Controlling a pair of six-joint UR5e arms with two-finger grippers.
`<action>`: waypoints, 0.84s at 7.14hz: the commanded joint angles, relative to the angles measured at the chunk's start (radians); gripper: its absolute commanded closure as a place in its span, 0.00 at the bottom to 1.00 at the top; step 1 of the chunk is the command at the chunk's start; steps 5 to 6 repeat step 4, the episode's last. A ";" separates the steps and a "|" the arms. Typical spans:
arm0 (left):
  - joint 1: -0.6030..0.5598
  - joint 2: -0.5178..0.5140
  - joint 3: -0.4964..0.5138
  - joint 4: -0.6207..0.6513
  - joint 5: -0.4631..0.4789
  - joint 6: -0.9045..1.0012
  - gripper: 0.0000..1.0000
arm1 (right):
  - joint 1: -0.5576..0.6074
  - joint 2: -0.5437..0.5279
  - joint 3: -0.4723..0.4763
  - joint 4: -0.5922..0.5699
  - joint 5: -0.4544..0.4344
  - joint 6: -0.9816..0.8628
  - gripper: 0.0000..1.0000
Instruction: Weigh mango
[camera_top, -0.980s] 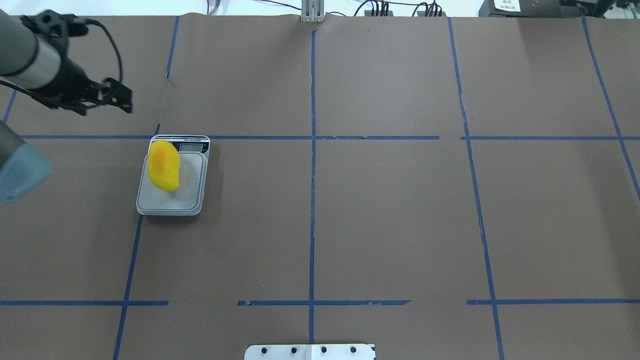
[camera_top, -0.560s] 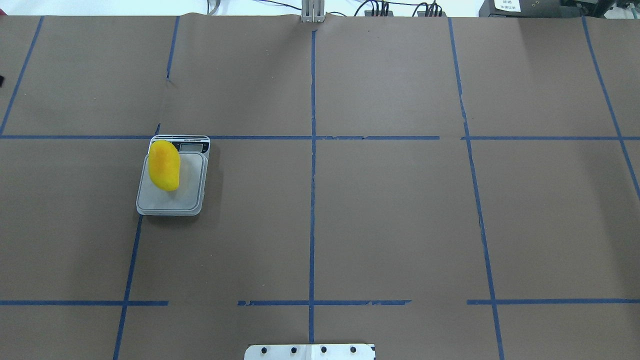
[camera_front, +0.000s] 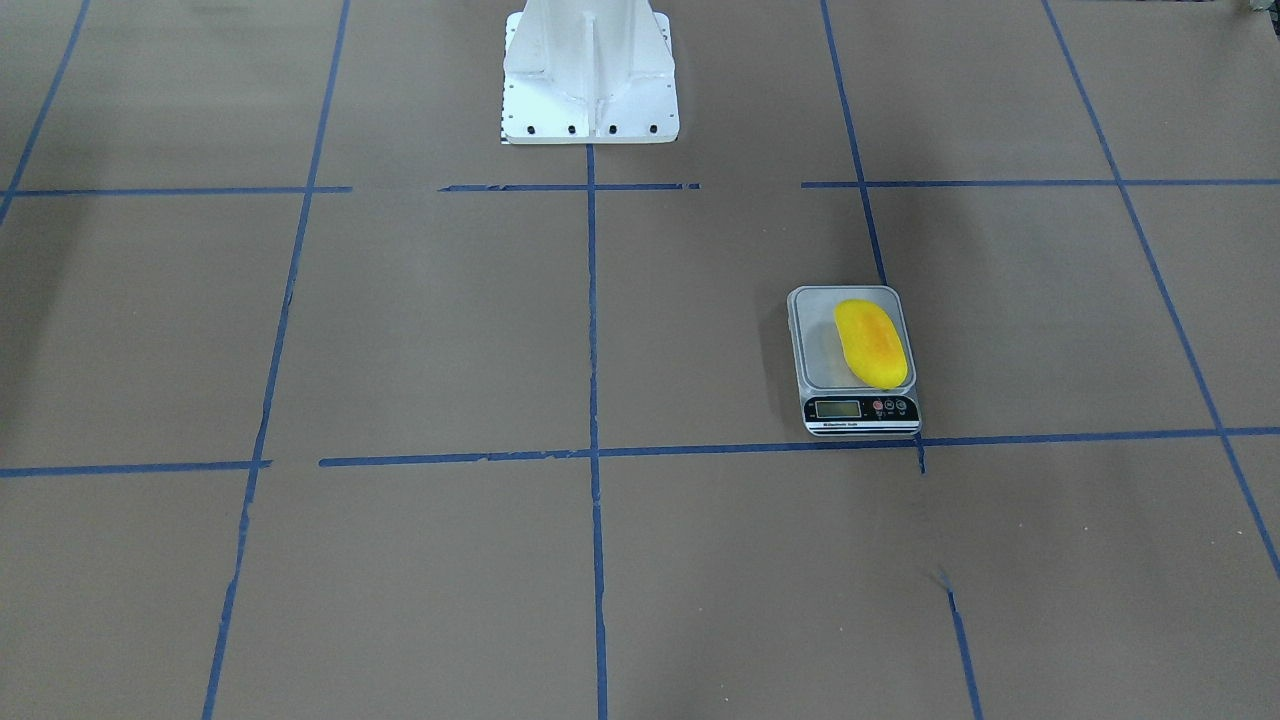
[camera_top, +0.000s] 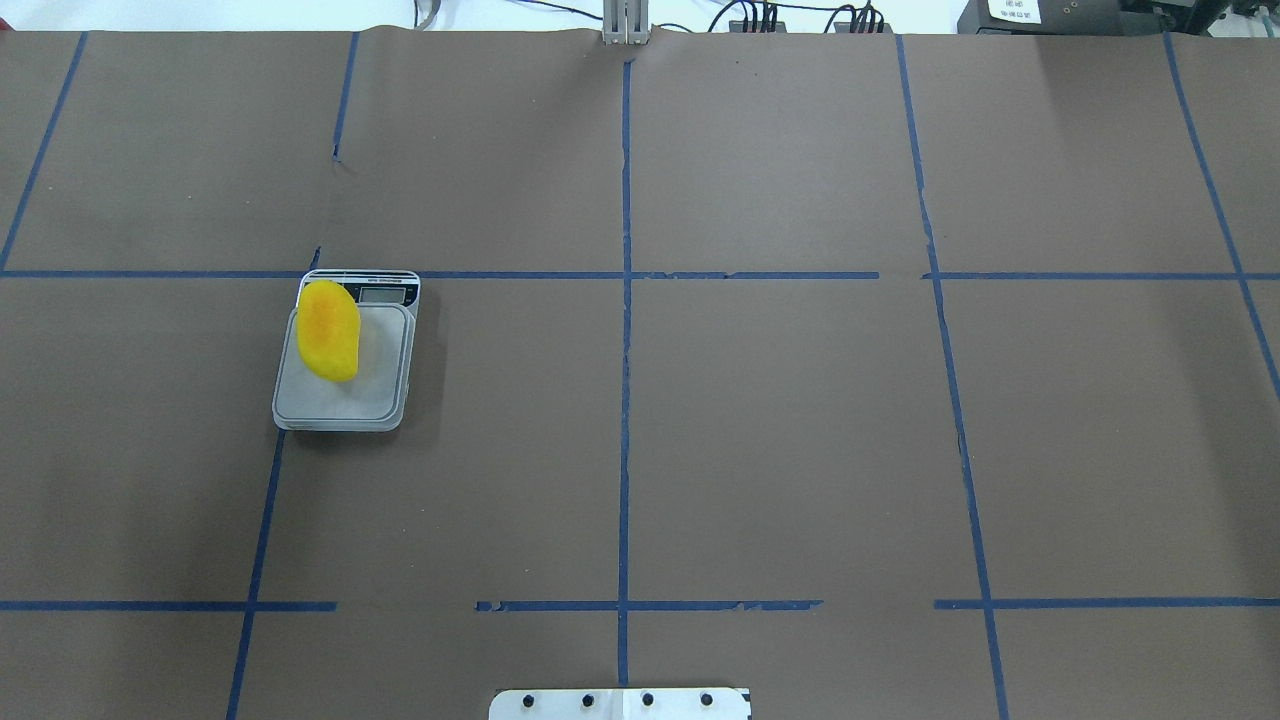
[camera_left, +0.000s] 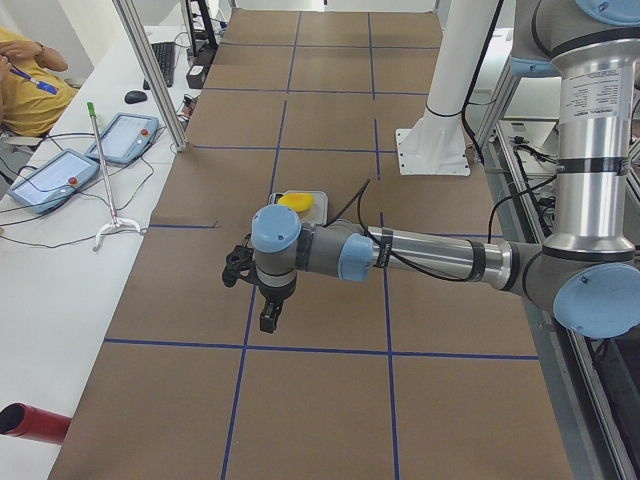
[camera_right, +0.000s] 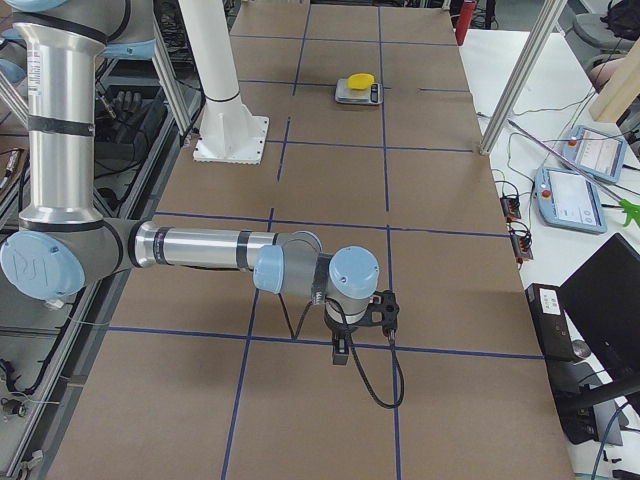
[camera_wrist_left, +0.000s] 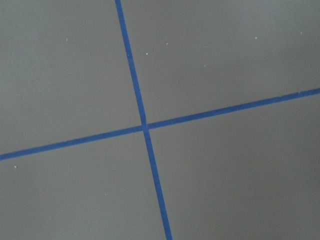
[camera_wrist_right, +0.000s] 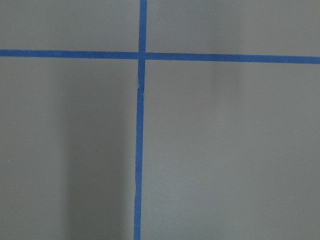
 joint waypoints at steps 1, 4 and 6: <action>-0.010 -0.008 0.003 -0.014 -0.001 0.008 0.00 | 0.000 0.000 0.000 0.000 0.000 0.000 0.00; -0.039 0.002 -0.010 -0.009 -0.033 0.014 0.00 | 0.000 0.000 0.000 0.000 0.000 0.000 0.00; -0.039 0.002 -0.010 -0.009 -0.033 0.014 0.00 | 0.000 0.000 0.000 0.000 0.000 0.000 0.00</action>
